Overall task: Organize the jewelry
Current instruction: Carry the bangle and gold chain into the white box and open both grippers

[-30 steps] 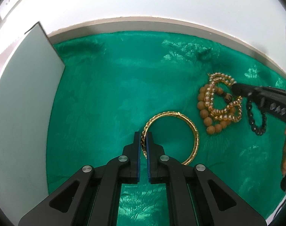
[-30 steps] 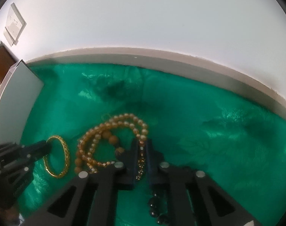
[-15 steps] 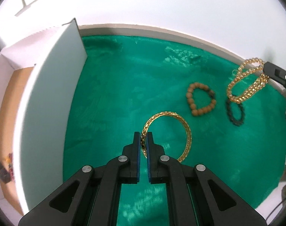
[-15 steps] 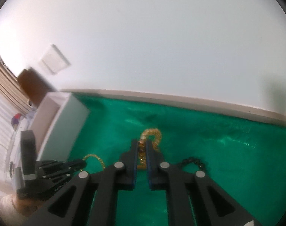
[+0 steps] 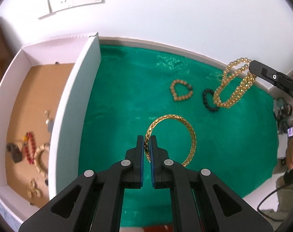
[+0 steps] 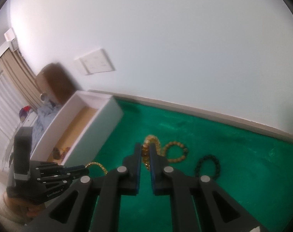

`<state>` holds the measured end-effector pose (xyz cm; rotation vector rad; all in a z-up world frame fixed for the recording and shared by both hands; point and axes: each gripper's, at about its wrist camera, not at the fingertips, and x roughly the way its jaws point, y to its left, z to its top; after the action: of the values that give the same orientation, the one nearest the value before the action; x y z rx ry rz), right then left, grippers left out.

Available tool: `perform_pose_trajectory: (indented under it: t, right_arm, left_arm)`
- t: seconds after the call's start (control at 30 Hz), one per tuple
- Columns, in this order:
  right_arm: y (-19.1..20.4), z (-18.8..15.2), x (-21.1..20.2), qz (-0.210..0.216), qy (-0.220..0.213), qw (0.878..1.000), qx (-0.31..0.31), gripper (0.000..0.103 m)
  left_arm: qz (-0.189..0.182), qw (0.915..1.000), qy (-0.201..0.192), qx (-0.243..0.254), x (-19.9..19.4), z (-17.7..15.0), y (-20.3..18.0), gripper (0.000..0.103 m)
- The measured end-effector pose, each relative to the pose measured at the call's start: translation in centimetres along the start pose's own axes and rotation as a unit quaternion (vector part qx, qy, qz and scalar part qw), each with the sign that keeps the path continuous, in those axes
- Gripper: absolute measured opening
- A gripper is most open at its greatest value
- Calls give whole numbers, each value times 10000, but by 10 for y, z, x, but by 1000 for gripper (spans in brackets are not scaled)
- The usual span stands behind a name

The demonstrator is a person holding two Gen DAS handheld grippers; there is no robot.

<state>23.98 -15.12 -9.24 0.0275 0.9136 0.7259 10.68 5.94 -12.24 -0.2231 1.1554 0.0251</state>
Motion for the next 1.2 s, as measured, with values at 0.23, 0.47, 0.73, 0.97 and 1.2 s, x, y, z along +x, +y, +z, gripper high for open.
perform_pose_trajectory:
  t: [0.23, 0.47, 0.73, 0.97, 1.2]
  right_arm:
    - [27, -4, -17, 215, -31, 9996, -160, 8]
    - [54, -4, -20, 332, 32, 9984, -450, 8]
    - [83, -2, -21, 611, 143, 9955, -713, 8]
    - [122, 16, -25, 1105, 68, 9879, -1089, 8]
    - [176, 42, -13, 1763, 71, 9725, -1523, 8]
  left_arm:
    - [-57, 9998, 48, -176, -15, -15, 10, 3]
    - [60, 9993, -204, -322, -47, -24, 23, 3]
    - [121, 9977, -423, -509, -81, -41, 37, 4]
    - [307, 9896, -709, -1211, -123, -60, 84, 4]
    - [1001, 9671, -1020, -2107, -160, -81, 160, 4]
